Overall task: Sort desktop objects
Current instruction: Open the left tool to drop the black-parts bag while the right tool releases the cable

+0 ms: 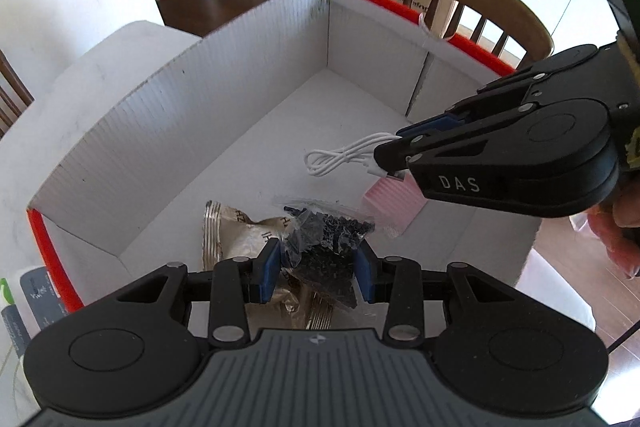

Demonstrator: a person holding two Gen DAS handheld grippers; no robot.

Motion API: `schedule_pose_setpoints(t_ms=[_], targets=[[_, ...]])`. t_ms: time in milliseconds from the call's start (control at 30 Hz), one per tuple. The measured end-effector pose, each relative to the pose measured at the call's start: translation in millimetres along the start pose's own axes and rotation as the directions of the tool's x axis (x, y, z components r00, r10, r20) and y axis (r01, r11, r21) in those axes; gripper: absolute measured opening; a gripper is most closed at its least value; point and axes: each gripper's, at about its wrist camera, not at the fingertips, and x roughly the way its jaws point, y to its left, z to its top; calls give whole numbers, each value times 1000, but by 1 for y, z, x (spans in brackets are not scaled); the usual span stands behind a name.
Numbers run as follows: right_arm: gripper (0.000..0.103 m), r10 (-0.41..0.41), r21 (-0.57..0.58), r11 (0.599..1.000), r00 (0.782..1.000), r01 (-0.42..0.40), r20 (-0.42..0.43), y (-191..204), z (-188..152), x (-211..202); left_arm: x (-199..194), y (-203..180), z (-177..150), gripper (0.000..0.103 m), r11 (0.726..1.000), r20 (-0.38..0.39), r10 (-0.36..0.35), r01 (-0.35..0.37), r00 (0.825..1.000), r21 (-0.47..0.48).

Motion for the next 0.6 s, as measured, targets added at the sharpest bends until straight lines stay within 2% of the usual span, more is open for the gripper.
schedule_pose_setpoints(t_ms=[367, 500, 600], targets=[[15, -1, -6, 1000, 999, 1, -48, 0, -1, 10, 5, -2, 4, 38, 1000, -24, -15, 14, 1000, -2], [23, -4, 1, 1000, 999, 4, -48, 1, -2, 8, 6, 1, 3, 38, 1000, -26, -26, 25, 999, -14], [24, -3, 7, 1000, 999, 4, -44, 0, -2, 6, 5, 3, 4, 40, 999, -22, -34, 34, 999, -27]])
